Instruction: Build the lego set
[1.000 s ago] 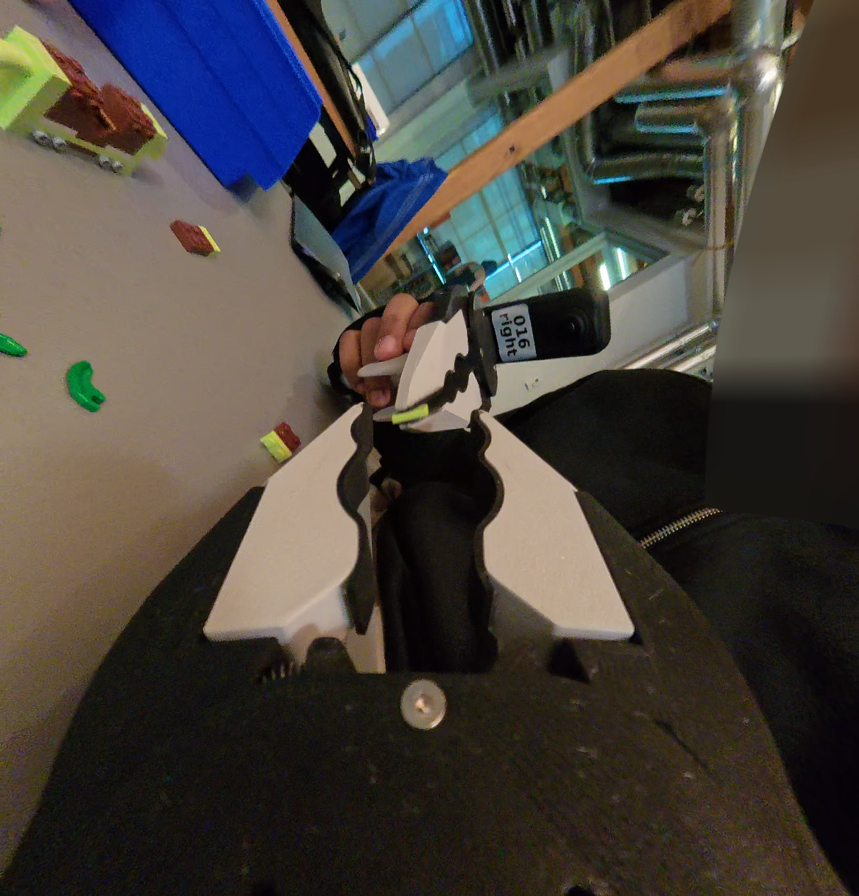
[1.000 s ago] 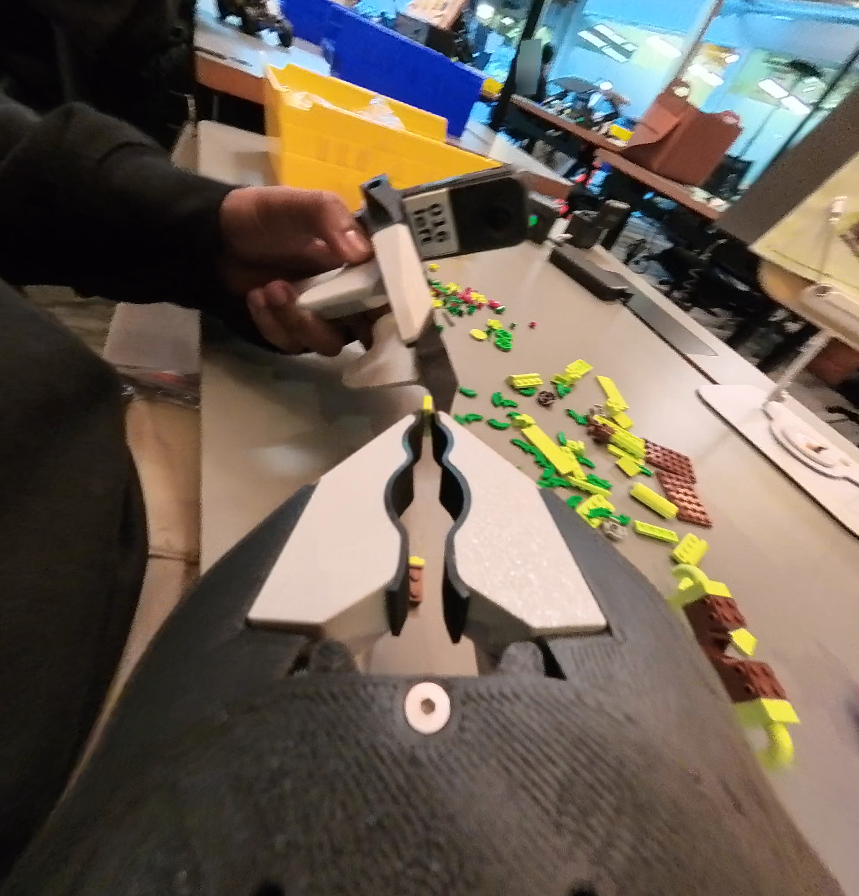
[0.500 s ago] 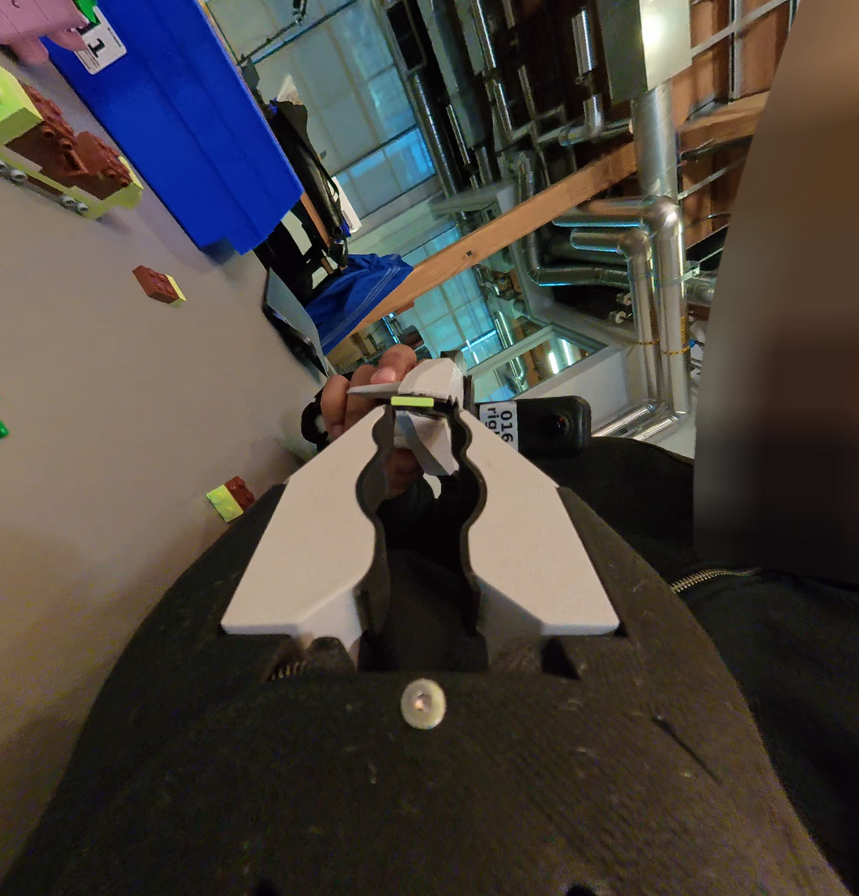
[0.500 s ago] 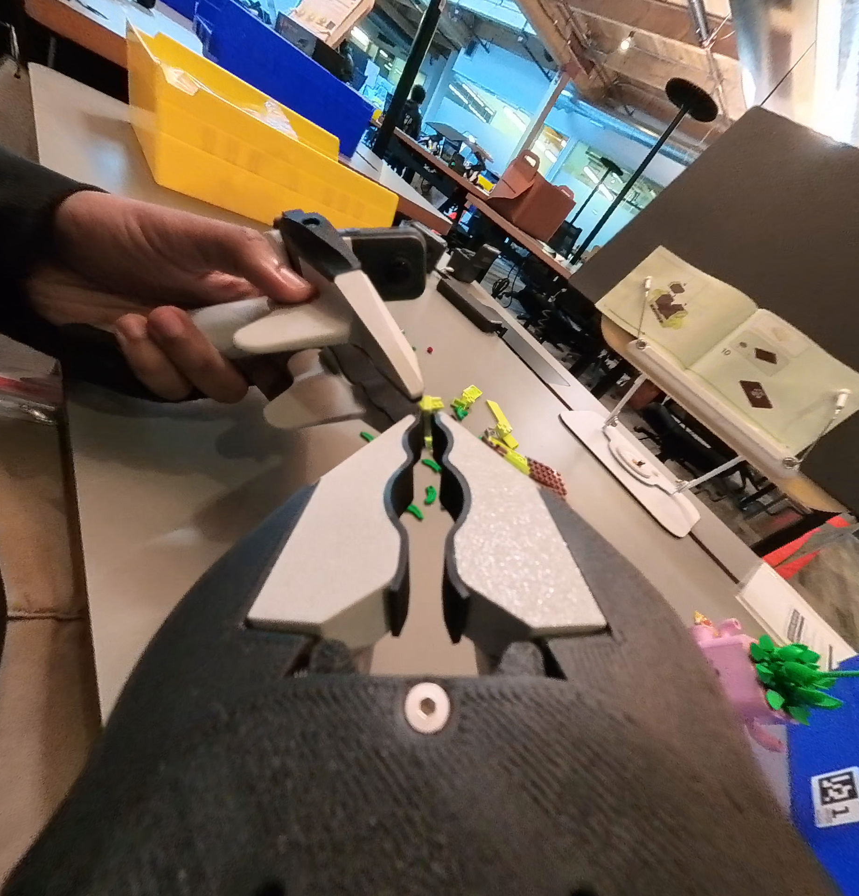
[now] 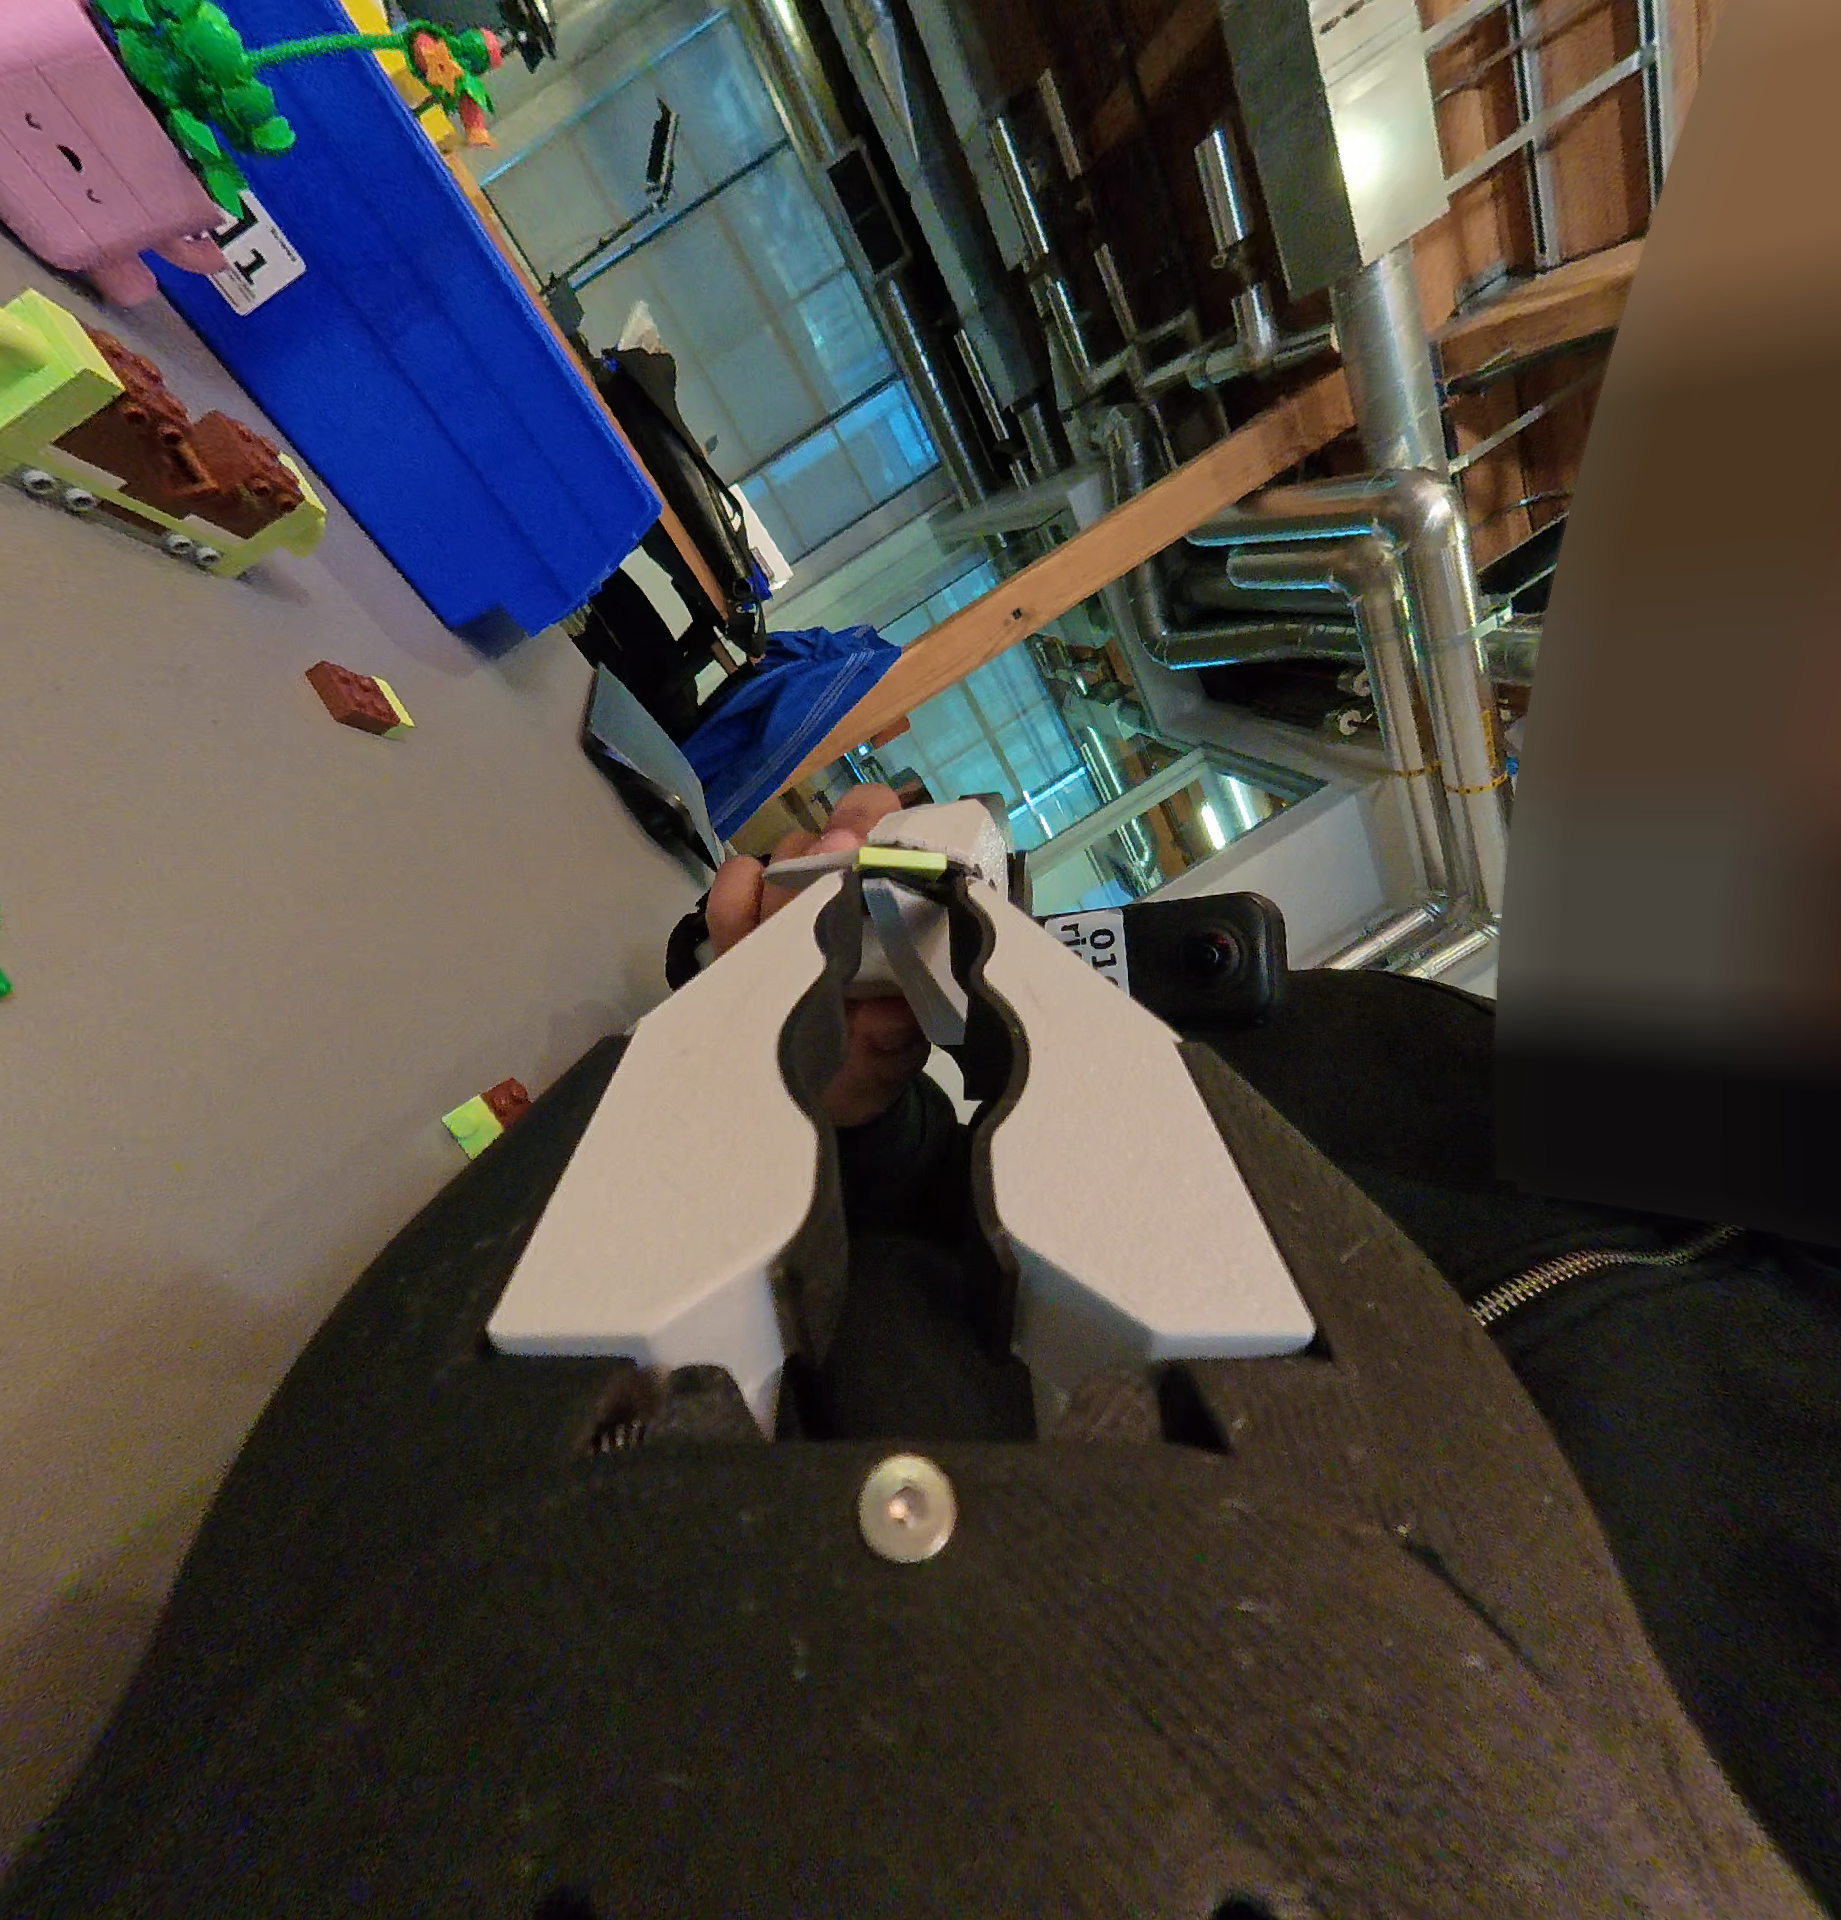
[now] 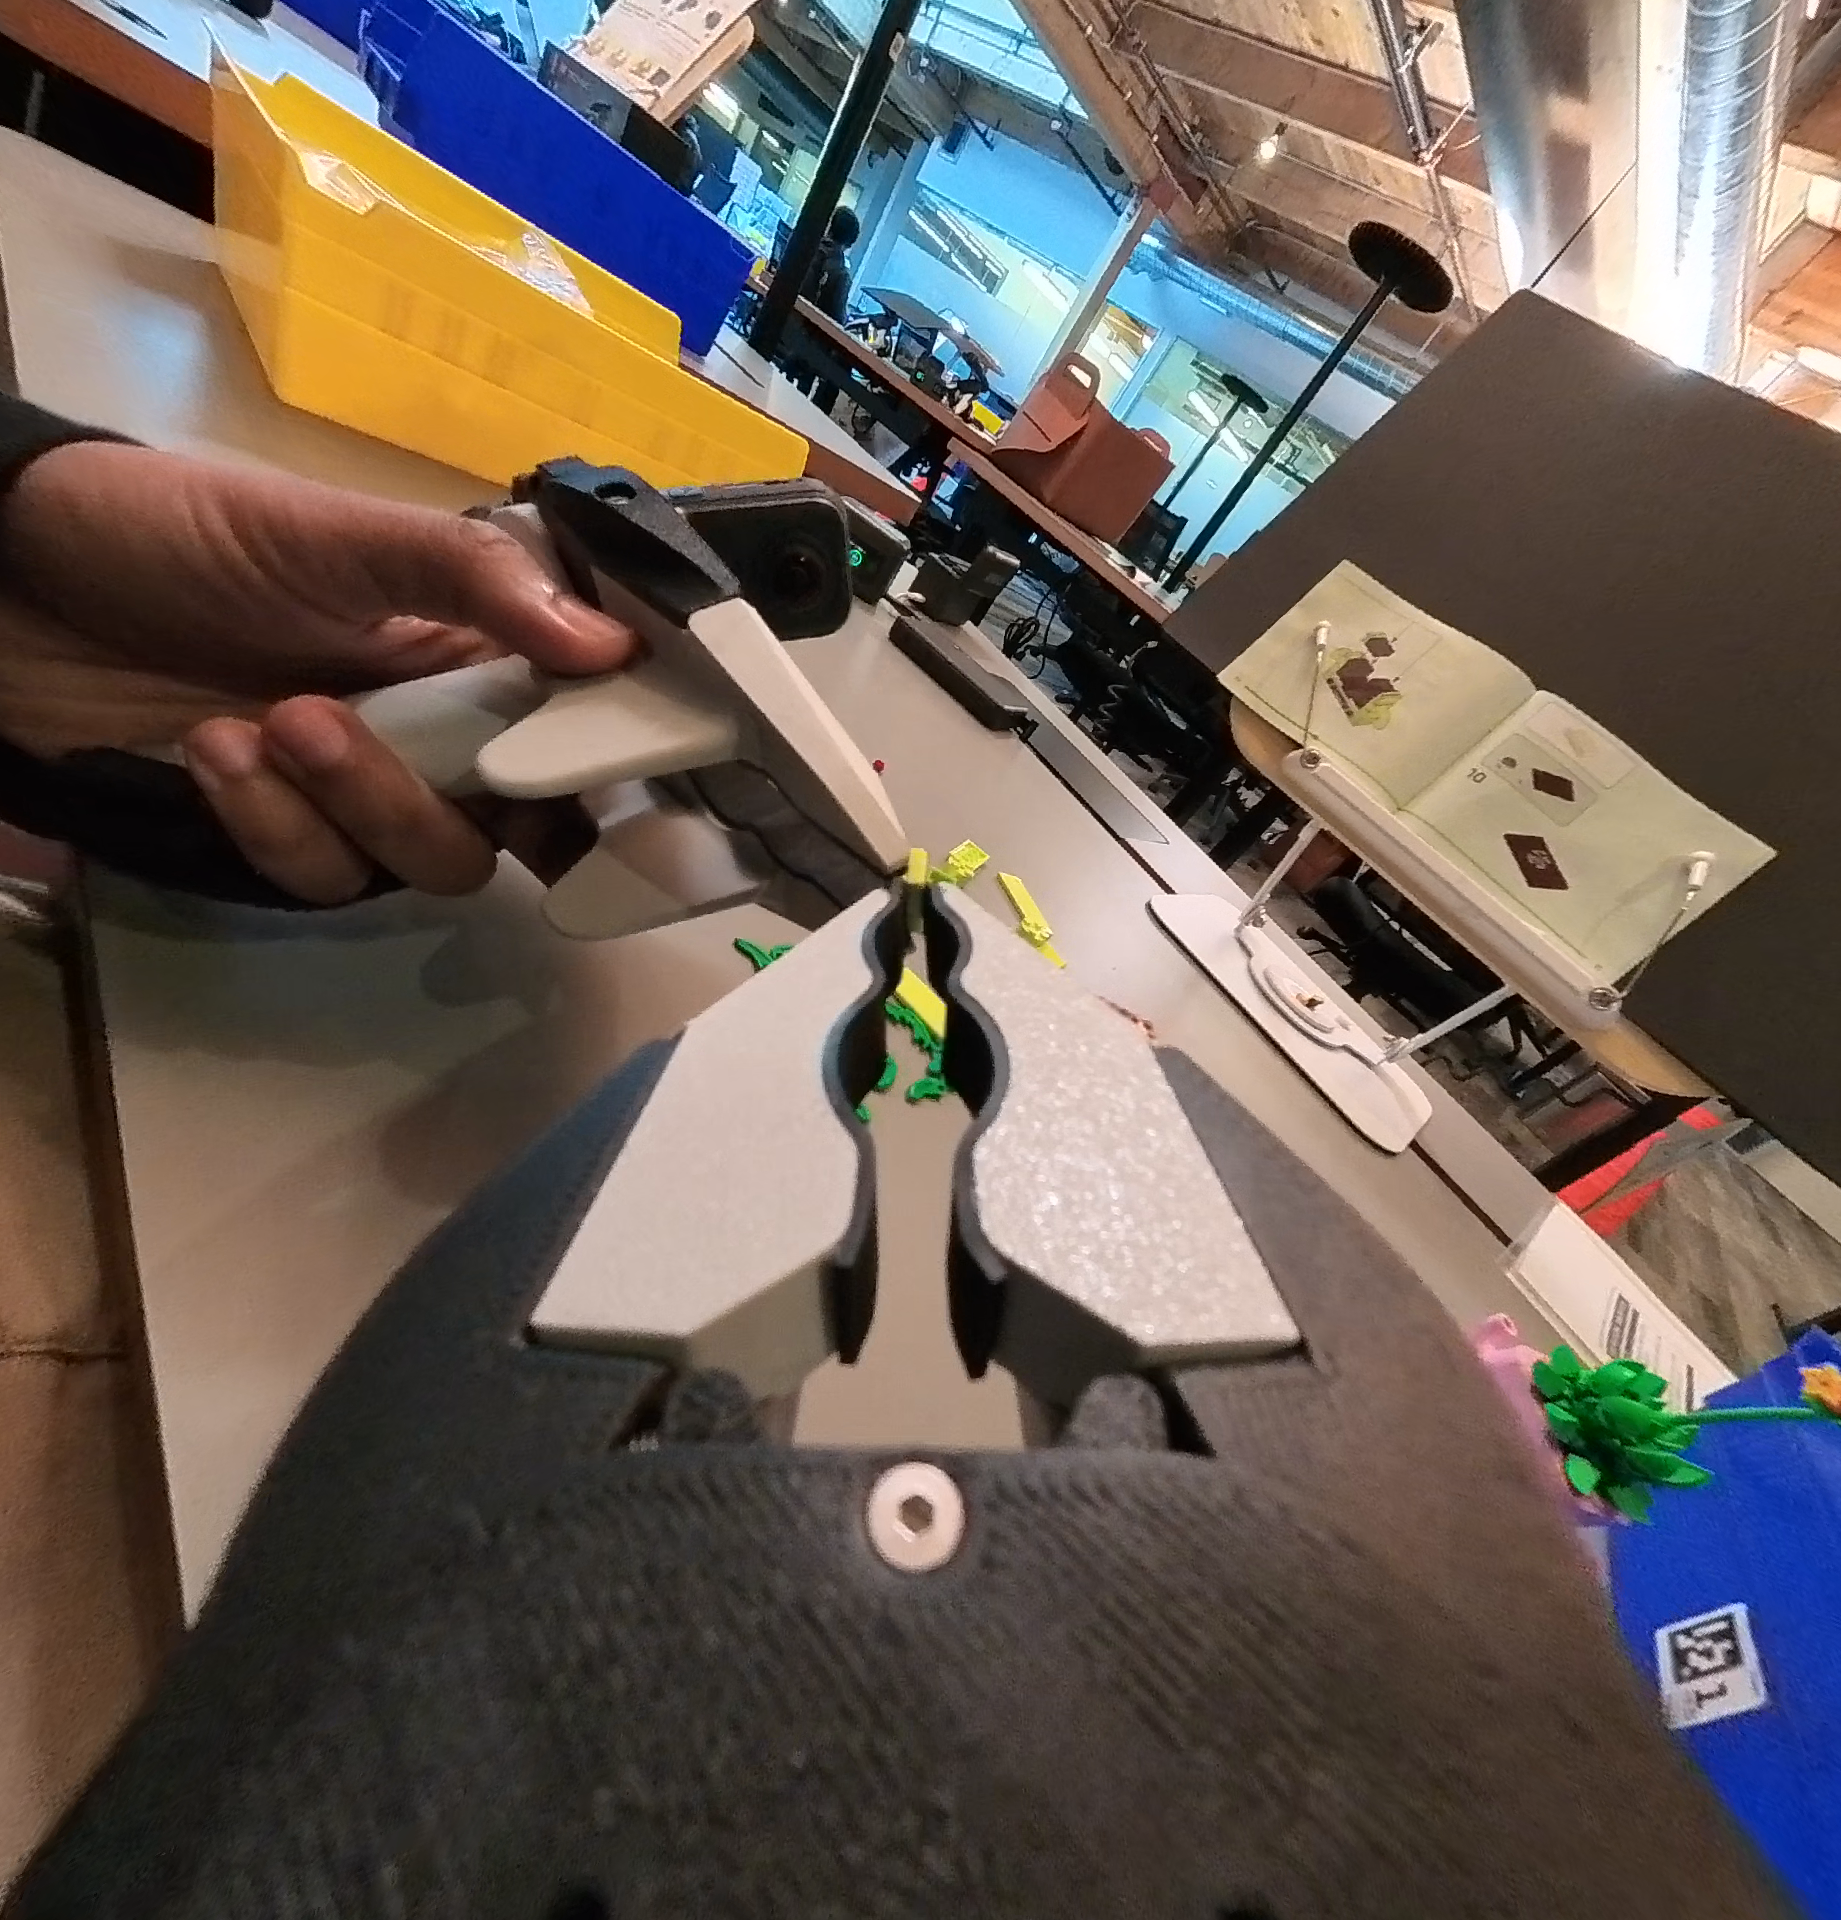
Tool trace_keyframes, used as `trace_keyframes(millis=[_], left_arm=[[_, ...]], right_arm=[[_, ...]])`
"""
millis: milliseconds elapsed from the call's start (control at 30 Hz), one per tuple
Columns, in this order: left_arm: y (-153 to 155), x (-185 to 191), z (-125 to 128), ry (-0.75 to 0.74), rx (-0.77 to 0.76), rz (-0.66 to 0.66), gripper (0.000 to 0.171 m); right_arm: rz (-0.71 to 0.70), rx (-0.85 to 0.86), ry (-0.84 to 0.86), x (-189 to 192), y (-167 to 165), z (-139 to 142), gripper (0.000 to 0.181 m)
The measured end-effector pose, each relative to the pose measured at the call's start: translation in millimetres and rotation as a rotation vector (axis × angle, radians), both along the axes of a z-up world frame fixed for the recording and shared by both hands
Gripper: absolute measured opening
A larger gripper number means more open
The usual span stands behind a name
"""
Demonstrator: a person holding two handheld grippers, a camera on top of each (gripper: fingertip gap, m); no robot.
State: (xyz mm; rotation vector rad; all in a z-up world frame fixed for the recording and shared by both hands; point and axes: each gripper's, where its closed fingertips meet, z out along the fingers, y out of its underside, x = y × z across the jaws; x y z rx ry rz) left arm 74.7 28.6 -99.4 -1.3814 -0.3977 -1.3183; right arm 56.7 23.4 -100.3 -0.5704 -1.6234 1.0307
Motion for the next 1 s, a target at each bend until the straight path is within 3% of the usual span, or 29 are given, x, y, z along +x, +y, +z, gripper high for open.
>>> trace_keyframes(millis=[167, 367, 500, 667, 1000], left_arm=[[2.3, 0.0, 2.2, 0.036, 0.017, 0.058, 0.014], [6.4, -3.9, 8.6, 0.102, 0.066, 0.217, 0.023], [6.0, -5.2, 12.0, 0.075, 0.08, 0.256, 0.015], [4.0, -6.3, 14.7, 0.021, 0.102, 0.259, 0.013], [1.6, -5.8, 16.7, 0.059, 0.095, 0.223, 0.013]], right_arm=[[-0.017, -0.004, 0.013, -0.1, 2.9, 2.8, 0.0], [-0.043, -0.016, 0.048, -0.9, 5.2, 8.6, 0.0], [-0.05, 0.004, 0.063, -0.9, 1.2, 9.0, 0.0], [-0.074, 0.014, 0.085, -1.1, 0.0, 12.3, 0.0], [-0.064, -0.004, 0.1, -0.3, -1.2, 14.9, 0.001]])
